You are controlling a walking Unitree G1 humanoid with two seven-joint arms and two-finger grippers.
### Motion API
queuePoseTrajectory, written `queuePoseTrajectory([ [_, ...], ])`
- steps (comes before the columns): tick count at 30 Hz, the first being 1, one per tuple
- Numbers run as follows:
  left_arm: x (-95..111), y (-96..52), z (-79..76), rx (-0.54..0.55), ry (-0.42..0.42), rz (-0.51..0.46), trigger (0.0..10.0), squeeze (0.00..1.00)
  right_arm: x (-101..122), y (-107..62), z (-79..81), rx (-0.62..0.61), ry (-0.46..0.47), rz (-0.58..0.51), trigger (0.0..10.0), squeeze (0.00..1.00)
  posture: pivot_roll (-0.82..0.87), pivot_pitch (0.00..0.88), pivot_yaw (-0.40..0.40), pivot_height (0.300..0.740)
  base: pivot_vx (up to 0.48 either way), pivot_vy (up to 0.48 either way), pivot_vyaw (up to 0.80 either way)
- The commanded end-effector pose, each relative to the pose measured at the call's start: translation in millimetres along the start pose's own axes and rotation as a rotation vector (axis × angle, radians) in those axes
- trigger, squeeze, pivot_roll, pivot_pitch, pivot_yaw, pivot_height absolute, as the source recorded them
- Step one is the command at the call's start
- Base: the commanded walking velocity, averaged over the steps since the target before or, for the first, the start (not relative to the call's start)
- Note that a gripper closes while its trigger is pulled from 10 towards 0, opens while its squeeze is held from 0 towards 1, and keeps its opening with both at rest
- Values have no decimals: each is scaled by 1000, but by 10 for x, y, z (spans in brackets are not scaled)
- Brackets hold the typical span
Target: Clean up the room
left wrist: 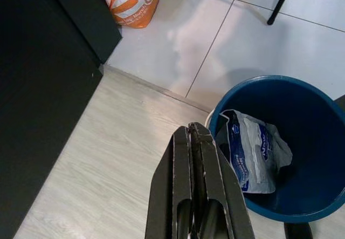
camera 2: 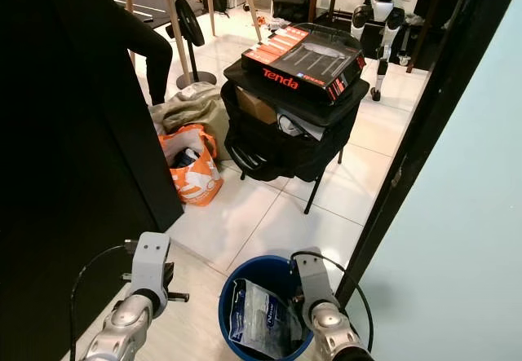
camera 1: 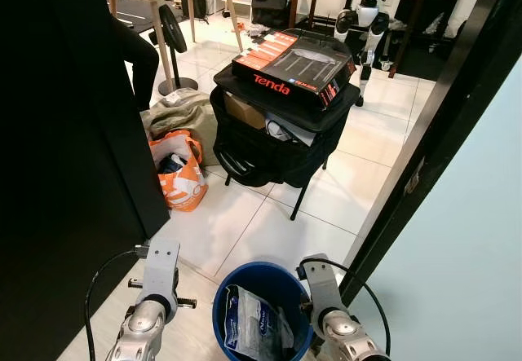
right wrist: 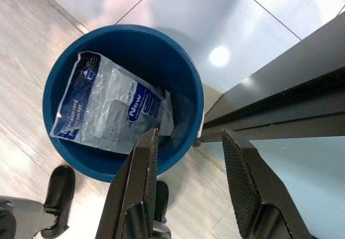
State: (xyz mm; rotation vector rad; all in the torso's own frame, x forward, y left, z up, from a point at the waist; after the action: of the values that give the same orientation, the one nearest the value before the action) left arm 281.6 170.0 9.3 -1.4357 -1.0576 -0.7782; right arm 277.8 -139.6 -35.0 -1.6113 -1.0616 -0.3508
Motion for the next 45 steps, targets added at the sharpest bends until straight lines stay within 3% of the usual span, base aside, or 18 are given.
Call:
queuePoseTrajectory([
  [1,-39,2,-2,5,-10,15,10000,0,-37,-7,40,14,-2,11,10000,0,71,81,3,740,0,0,0],
  [31,-32,21,-1,8,-8,18,10000,0,-45,-10,31,-3,-4,15,10000,0,69,83,4,740,0,0,0],
  [35,-28,6,-51,-28,74,4,10000,0,-54,-11,28,-6,1,20,10000,0,69,83,2,740,0,0,0],
  [45,-33,17,-66,-6,0,8,10000,0,-53,-8,19,-5,0,25,10000,0,61,87,-4,740,0,0,0],
])
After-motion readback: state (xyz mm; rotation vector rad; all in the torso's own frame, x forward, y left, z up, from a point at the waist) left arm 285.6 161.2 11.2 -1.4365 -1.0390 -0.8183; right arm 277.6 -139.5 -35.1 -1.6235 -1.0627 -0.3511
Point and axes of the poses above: a point about 5 cm out from each wrist's last joint towards the gripper, its own y axis pointing out of the wrist towards the gripper, its own x axis along the axis of the wrist's last joint, z = x × y, the point moved 1 cm from there along y, pointing out of the wrist towards the gripper, and after that the axes turned 14 degrees about -y, right-handed, at the moved point
